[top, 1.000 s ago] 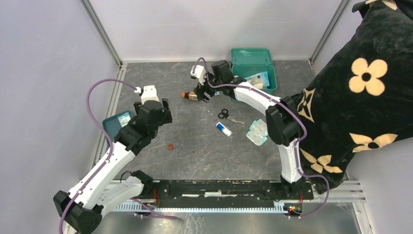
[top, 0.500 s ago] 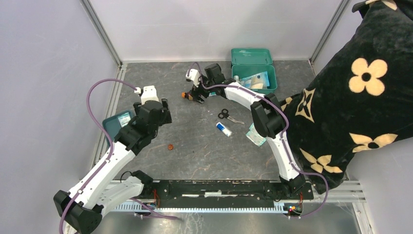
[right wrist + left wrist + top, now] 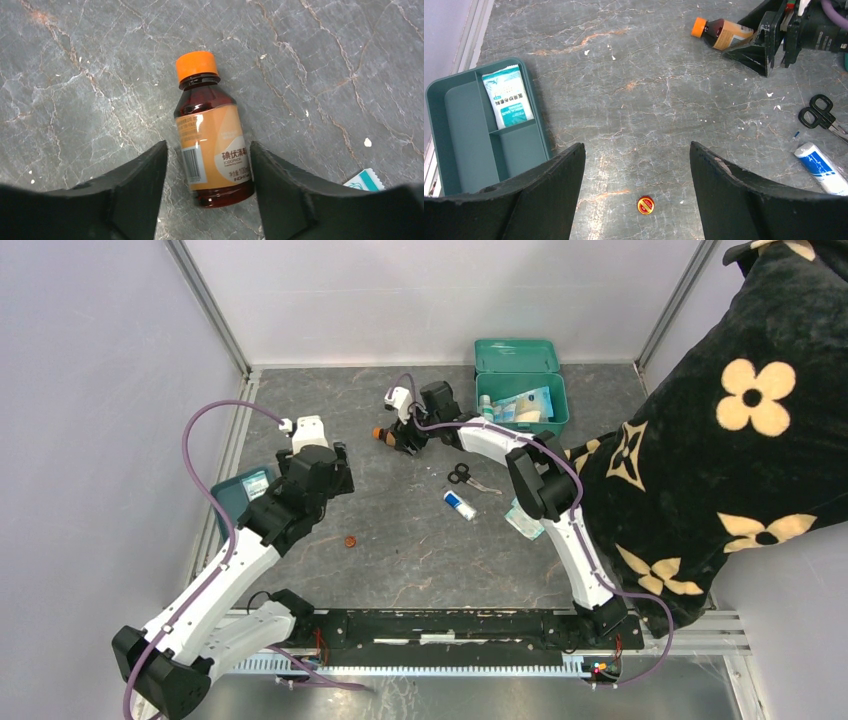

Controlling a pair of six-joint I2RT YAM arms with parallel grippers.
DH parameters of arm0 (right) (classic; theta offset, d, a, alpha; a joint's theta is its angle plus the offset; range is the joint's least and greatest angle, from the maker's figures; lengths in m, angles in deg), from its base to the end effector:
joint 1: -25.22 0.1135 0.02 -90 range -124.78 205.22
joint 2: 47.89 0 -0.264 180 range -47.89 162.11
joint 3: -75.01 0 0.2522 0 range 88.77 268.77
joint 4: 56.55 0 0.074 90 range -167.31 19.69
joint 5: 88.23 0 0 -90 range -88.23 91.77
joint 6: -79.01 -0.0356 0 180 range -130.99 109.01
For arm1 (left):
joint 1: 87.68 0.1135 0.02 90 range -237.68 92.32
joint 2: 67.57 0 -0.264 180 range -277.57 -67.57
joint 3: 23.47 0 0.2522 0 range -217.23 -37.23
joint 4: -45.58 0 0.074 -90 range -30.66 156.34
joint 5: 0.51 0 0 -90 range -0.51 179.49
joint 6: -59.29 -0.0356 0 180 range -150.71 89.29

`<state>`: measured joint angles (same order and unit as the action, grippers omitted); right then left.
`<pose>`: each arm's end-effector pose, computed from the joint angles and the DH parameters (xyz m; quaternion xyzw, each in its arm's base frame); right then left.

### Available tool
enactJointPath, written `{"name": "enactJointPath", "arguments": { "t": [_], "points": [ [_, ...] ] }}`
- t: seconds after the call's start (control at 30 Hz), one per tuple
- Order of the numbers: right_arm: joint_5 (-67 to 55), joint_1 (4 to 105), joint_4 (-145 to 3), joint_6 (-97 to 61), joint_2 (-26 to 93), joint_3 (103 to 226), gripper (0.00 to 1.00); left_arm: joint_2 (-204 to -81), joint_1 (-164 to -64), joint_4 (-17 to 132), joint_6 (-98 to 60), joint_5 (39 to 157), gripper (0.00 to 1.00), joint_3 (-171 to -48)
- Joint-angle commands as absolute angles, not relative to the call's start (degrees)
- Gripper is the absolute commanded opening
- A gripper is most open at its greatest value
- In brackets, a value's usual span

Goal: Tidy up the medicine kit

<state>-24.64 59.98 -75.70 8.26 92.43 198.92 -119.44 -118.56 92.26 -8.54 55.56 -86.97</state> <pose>0.4438 0.3273 0.1492 -0.4862 0.7239 0.2614 0.4138 0.1722 -0.0798 0.3125 -0.0698 0.8564 0.0346 0.5104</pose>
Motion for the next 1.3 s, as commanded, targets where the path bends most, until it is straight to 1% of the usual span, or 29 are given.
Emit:
{"name": "enactJointPath", "arguments": {
  "t": [0.0, 0.13, 0.23, 0.37, 0.47, 0.53, 0.63, 0.7, 0.73, 0.83, 1.0, 1.27],
  "points": [
    [-23.0, 59.9, -68.5, 4.8, 87.4, 191.8, 0.56, -119.9, -118.3, 91.5, -6.6, 55.4, 0.83, -87.5],
    [-20.7, 60.9, -67.8, 2.8, 84.6, 187.6, 0.45, -120.1, -118.2, 91.5, -6.7, 55.6, 0.83, -87.5],
    [-14.8, 62.2, -68.0, 0.5, 81.3, 183.5, 0.43, -120.1, -118.2, 91.5, -6.7, 55.5, 0.83, -87.5],
    [-5.4, 64.7, -66.8, -3.5, 75.2, 174.2, 0.43, -120.4, -118.1, 91.5, -6.7, 55.7, 0.83, -87.5],
    [-0.8, 66.1, -67.9, -7.6, 71.1, 168.2, 0.43, -120.6, -118.0, 91.5, -6.7, 56.1, 0.83, -87.6],
    [0.3, 66.7, -67.3, -10.1, 68.5, 163.6, 0.46, -120.7, -118.0, 91.5, -6.7, 56.1, 0.82, -87.7],
    [-0.1, 67.3, -66.6, -12.1, 66.0, 158.4, 0.49, -120.4, -117.8, 91.6, -6.7, 56.0, 0.82, -87.6],
    [-0.5, 67.8, -67.8, -12.3, 65.7, 157.7, 0.52, -120.2, -117.9, 91.5, -6.6, 56.1, 0.82, -87.5],
    [-0.9, 67.9, -68.4, -12.2, 65.7, 157.7, 0.56, -120.2, -117.8, 91.5, -6.6, 56.2, 0.82, -87.5],
    [-1.8, 67.9, -69.6, -11.8, 65.9, 157.9, 0.63, -120.1, -117.8, 91.5, -6.6, 56.2, 0.82, -87.5],
    [-2.4, 68.0, -73.7, -9.1, 67.7, 161.6, 0.67, -120.1, -117.8, 91.5, -6.6, 56.3, 0.82, -87.4],
    [-3.8, 68.1, -81.4, -5.2, 73.4, 171.2, 0.67, -120.2, -117.8, 91.5, -6.6, 56.3, 0.82, -87.4]
  ]
}}
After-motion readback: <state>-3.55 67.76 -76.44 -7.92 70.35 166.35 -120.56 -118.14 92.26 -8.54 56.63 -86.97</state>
